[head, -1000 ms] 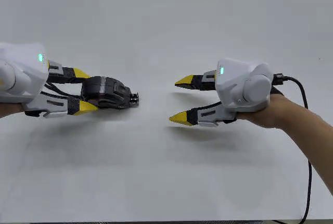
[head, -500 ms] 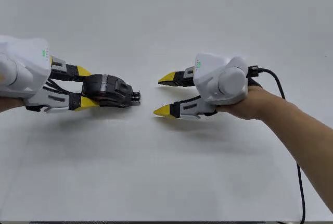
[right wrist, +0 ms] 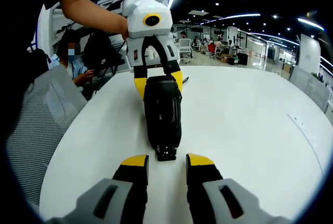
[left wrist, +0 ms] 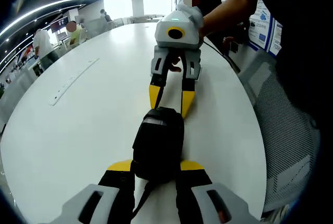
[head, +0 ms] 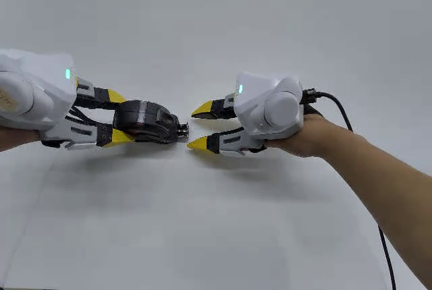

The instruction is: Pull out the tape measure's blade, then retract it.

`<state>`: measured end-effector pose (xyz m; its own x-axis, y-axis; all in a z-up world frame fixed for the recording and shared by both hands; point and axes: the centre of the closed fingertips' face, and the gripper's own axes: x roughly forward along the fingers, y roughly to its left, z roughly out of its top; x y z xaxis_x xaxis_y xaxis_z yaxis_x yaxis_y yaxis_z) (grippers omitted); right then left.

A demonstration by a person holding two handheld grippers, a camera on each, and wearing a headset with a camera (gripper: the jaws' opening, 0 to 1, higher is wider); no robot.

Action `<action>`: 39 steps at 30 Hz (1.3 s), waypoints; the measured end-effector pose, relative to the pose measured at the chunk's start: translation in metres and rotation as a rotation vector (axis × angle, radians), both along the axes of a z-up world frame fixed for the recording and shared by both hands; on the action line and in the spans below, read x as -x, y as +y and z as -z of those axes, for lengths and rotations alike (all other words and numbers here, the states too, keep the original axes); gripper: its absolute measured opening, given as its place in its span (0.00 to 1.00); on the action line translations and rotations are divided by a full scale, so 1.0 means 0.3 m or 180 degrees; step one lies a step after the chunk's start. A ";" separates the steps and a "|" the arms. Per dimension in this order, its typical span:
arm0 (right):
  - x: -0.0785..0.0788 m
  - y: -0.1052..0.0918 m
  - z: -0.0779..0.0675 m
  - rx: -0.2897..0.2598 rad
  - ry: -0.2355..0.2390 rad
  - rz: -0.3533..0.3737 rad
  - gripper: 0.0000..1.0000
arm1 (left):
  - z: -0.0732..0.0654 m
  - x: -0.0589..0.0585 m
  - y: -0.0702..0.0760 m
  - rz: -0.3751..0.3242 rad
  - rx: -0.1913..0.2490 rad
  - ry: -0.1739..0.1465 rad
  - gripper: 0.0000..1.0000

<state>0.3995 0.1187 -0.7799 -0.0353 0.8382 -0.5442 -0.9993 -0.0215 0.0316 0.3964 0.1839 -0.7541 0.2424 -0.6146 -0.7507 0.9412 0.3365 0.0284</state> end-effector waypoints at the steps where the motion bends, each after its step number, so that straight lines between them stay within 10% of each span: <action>1: 0.000 0.005 0.002 0.0003 -0.0010 -0.0011 0.28 | 0.001 0.000 0.001 -0.0002 0.0001 0.0003 0.27; 39: 0.008 0.038 0.017 0.0098 -0.0146 -0.0162 0.12 | 0.001 0.000 0.007 -0.0061 0.0036 0.0029 0.27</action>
<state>0.3971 0.1301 -0.7850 -0.0519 0.8188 -0.5718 -0.9973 -0.0721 -0.0128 0.3964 0.1859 -0.7543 0.2474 -0.6184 -0.7459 0.9348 0.3549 0.0159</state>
